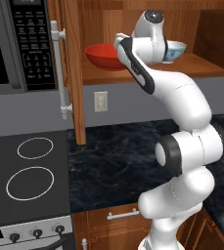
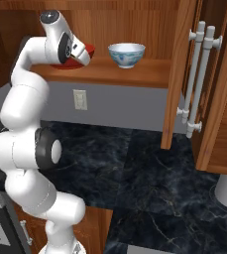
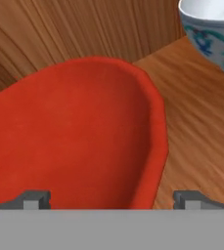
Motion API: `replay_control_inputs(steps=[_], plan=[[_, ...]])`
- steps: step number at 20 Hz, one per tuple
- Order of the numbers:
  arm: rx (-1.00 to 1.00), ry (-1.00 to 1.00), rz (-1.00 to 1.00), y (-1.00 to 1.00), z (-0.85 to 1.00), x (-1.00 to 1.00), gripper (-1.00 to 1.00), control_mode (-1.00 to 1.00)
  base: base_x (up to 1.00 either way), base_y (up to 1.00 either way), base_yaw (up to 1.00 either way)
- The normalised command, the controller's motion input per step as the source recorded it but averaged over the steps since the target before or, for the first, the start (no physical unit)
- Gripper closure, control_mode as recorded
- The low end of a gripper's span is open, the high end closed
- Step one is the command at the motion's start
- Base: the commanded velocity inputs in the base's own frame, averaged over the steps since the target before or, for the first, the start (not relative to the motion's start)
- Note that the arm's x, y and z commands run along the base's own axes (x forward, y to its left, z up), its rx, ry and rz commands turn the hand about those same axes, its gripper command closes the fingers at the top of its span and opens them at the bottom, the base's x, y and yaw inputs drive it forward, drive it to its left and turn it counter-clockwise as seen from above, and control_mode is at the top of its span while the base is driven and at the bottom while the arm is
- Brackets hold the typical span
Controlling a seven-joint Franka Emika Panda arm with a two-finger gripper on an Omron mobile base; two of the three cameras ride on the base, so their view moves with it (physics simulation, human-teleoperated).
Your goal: Take the smaller bowl and place it next to the appetizer plate on the dining counter , and place the larger bowl next to the plate with cooked food.
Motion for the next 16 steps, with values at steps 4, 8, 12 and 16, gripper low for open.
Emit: replay_control_inputs(steps=[4, 8, 12, 16], plan=[[0.0, 0.13, -0.02, 0.01, -0.28, 0.21, -1.0, -1.0, 0.0, 0.0, 0.0], [0.0, 0.0, 0.0, 0.0, -0.01, 0.18, -1.0, -1.0, 0.0, 0.0, 0.0], [0.0, 0.0, 0.0, 0.02, -0.08, 0.0, 1.0, -1.0, 0.0, 0.0, 0.0], [0.0, 0.0, -0.04, 0.01, -0.36, -0.23, 1.0, -1.0, 0.0, 0.0, 0.0]])
